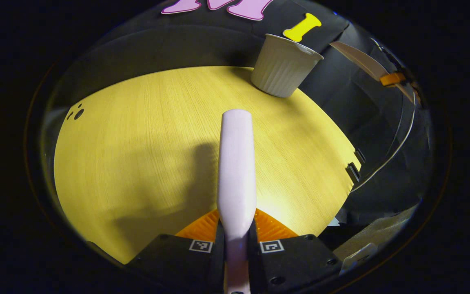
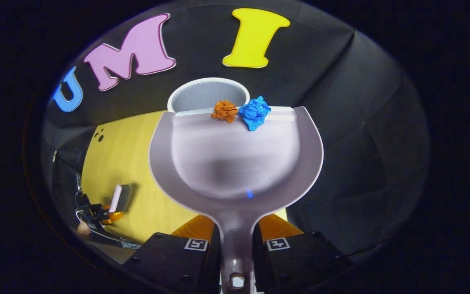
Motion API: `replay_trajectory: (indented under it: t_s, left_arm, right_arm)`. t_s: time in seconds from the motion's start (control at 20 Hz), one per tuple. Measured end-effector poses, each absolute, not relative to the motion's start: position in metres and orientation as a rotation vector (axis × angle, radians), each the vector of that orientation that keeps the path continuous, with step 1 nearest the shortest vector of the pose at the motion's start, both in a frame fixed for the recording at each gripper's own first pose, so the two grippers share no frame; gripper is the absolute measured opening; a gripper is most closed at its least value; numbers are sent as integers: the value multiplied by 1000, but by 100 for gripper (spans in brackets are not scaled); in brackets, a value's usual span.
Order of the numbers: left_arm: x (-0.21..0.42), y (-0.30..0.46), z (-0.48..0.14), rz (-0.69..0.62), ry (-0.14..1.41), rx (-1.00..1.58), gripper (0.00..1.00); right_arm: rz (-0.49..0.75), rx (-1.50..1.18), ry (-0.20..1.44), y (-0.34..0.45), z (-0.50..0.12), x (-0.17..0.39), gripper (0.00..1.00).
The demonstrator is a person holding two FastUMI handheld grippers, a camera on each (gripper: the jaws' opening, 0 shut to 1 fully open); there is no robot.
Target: Pick up the small broom and dustpan from the desktop, sweep the trash into the dustpan with the broom, and then empty the trash into the garbage bin.
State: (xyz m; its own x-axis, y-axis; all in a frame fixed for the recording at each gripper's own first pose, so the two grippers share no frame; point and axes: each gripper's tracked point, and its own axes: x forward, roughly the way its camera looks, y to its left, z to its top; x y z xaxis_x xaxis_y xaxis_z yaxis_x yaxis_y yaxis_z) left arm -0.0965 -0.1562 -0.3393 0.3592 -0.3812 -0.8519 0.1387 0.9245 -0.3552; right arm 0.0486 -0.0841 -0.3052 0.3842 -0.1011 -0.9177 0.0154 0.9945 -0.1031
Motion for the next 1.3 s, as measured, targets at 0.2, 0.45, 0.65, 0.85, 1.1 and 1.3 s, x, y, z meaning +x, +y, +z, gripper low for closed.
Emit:
replay_trajectory:
  t_s: [0.2,0.45,0.65,0.85,1.1,1.3]
  left_arm:
    - [-102,-140,-336,-317,1144,-242,28]
    - [-109,-122,-340,-270,1152,-278,28]
    - [-116,-117,-342,-240,1151,-303,28]
    - [-117,-117,-346,-233,1161,-312,28]
    - [-116,-119,-345,-241,1161,-292,28]
    - [-118,-118,-345,-226,1165,-304,28]
  right_arm:
    - [-137,-231,1184,-106,-300,102,37]
    - [-150,-477,1251,-105,-303,169,33]
    - [-125,-516,1286,-93,-313,183,34]
    - [-90,-521,1298,-83,-319,187,37]
    - [-40,-723,1358,-95,-332,191,37]
    - [-8,-754,1371,-95,-331,198,37]
